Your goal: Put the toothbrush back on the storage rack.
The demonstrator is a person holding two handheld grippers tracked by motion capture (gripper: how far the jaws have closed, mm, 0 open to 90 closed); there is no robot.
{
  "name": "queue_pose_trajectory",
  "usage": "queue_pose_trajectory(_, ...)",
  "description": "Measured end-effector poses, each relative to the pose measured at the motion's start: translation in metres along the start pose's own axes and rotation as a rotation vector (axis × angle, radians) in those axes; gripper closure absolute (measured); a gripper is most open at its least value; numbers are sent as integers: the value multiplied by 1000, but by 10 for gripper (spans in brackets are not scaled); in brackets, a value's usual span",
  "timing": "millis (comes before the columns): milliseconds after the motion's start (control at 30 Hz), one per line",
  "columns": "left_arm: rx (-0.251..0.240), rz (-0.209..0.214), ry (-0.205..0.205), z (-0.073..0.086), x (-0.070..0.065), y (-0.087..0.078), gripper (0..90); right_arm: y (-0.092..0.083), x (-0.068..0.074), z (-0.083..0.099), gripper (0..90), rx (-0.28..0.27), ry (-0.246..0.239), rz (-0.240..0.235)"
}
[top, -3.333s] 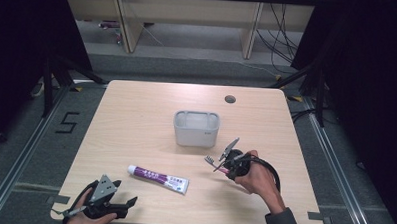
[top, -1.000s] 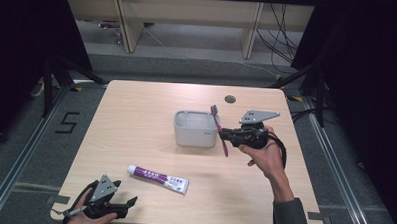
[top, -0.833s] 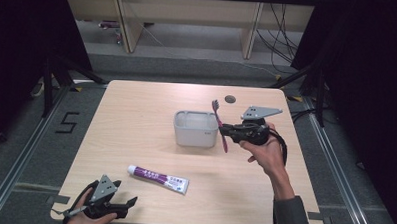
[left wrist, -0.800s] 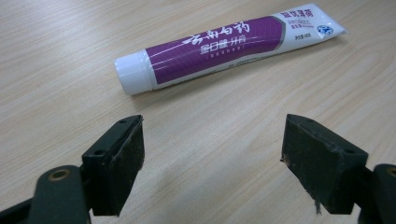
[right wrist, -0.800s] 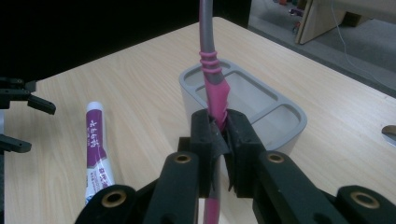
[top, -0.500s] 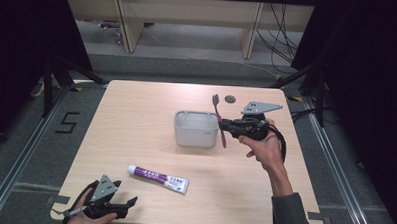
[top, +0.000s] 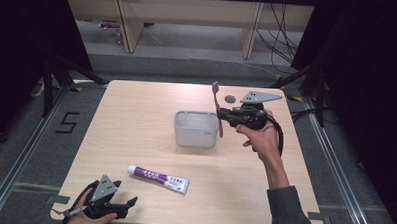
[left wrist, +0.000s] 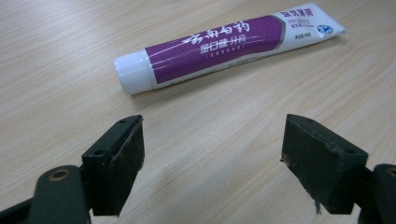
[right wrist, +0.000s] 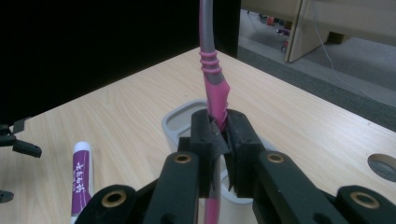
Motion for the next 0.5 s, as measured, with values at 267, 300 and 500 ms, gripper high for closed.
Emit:
queue_pose_trajectory(267, 1, 0, 2, 0, 0, 0, 206, 7, -4, -9, 829, -29, 40, 14)
queue_pose_trajectory(300, 0, 1, 2, 0, 0, 0, 206, 9, -6, -10, 829, -22, 55, 19)
queue_pose_trajectory(500, 6, 1, 15, 0, 1, 0, 206, 18, -14, -12, 829, -18, 53, 27)
Point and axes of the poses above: each handheld gripper's, and its own axes: y roughly forward along the jaws, z roughly out of its underside, x roughly to its left, the point moved 1 cm from there along y, roughly forward along the jaws, and after that the axes turned 12 degrees about x, right-handed, at the moved point
